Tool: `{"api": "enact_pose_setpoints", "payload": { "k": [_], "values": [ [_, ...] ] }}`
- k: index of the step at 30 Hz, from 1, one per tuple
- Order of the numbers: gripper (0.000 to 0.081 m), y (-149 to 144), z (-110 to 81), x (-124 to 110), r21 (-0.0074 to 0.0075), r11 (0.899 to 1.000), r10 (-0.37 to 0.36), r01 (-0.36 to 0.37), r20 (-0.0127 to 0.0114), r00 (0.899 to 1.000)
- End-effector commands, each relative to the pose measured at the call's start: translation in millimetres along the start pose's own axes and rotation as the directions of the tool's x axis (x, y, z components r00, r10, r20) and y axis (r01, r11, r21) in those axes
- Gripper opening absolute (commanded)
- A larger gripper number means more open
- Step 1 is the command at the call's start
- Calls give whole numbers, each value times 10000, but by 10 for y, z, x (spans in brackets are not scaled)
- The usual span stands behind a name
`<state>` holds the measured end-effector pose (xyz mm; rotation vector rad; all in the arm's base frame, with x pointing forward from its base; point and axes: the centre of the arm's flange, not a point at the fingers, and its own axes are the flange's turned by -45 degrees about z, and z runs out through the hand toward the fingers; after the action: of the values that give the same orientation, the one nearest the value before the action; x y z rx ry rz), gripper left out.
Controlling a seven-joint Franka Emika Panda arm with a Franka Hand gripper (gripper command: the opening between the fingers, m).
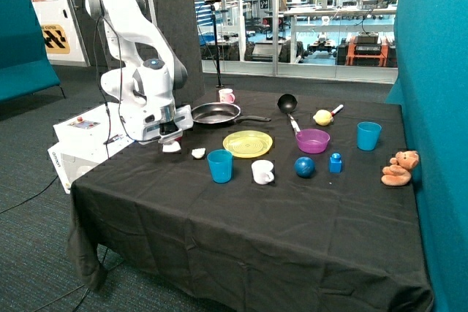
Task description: Clean the pan
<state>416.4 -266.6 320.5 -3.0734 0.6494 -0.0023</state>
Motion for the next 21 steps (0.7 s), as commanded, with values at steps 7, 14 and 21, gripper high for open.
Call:
{"api": "enact_pose_setpoints", "payload": {
  "k": [7, 14, 21],
  "values": [
    [0, -370, -296, 147, -5, 9928, -1194, 1194, 14, 9928],
    [0, -573, -409, 251, -4, 9828, -1848, 1848, 15, 9828],
    [0, -880, -525, 310, -2, 9598, -2806, 2806, 15, 9598]
  ]
}}
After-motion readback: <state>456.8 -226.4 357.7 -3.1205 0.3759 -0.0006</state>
